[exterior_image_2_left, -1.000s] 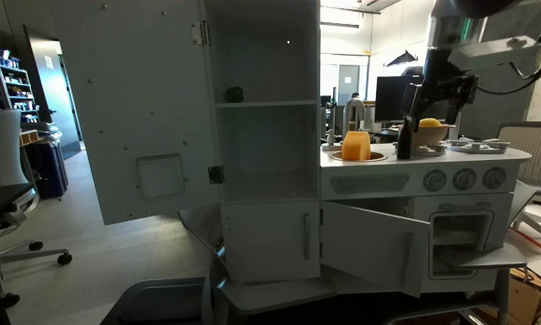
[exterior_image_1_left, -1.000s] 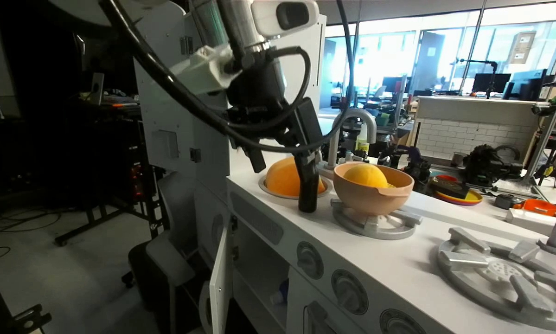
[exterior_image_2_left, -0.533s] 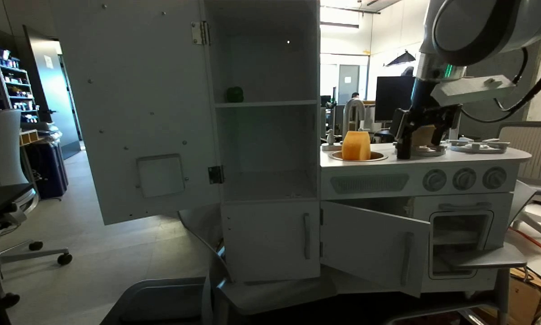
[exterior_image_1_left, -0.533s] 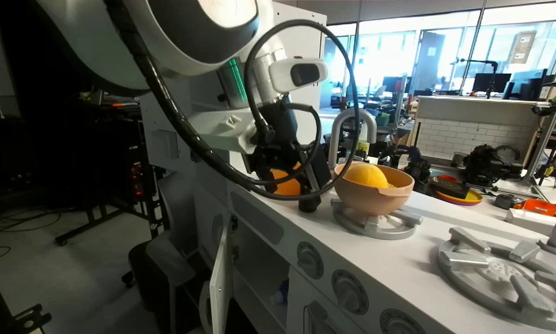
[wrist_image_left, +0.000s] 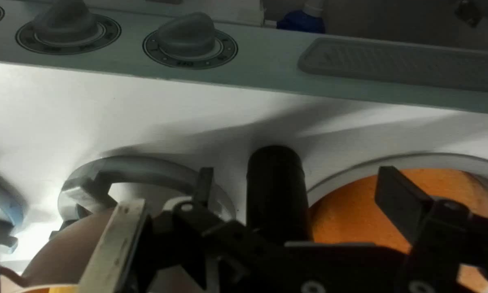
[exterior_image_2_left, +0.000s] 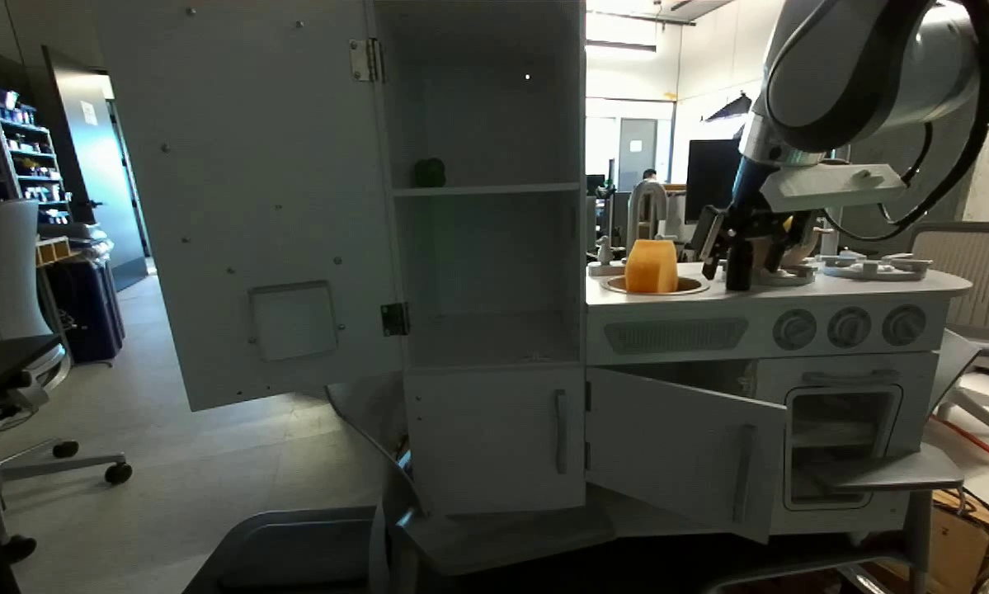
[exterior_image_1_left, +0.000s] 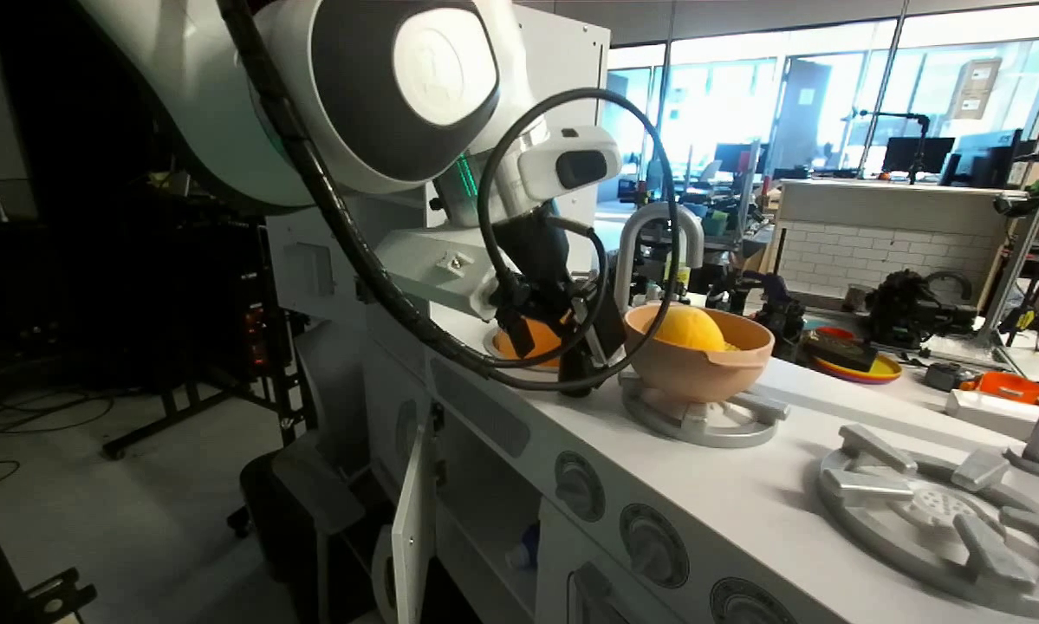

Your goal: Open the right cabinet door then put the black bottle and orange sponge in the top compartment of the right cabinet respectively

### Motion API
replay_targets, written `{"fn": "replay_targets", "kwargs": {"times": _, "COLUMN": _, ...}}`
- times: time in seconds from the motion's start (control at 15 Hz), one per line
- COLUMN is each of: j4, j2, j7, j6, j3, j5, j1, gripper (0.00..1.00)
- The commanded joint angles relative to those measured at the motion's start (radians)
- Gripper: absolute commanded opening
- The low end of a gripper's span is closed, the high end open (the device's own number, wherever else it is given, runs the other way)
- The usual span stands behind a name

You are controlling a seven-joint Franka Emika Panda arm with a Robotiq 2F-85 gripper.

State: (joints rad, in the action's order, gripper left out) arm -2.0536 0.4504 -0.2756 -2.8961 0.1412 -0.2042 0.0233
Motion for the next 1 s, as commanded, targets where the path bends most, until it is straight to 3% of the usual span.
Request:
{"fn": "replay_targets", "kwargs": {"times": 0.0, "j4": 0.039, "j2": 0.042, "j7": 0.021, "j6": -0.038, "j3": 0.015, "j5": 0.042, "j1": 0.013, "gripper": 1.0}}
{"fn": "replay_targets", "kwargs": {"times": 0.47, "j4": 0.066, "j2": 0.06, "j7": 0.019, "j6": -0.041, "j3": 0.021, "j5": 0.058, "j1": 0.021, "gripper": 0.98}}
{"fn": "replay_targets", "kwargs": {"times": 0.53, "j4": 0.068, "j2": 0.051, "j7": 0.01, "j6": -0.031, "j3": 0.028, "j5": 0.055, "j1": 0.032, "gripper": 0.74}}
{"fn": "replay_targets", "kwargs": {"times": 0.67, "j4": 0.07, "j2": 0.063, "j7": 0.016, "j6": -0.045, "j3": 0.025, "j5": 0.064, "j1": 0.025, "gripper": 0.72}}
{"fn": "replay_targets", "kwargs": {"times": 0.93, "j4": 0.075, "j2": 0.06, "j7": 0.007, "j6": -0.038, "j3": 0.036, "j5": 0.06, "j1": 0.037, "gripper": 0.4}}
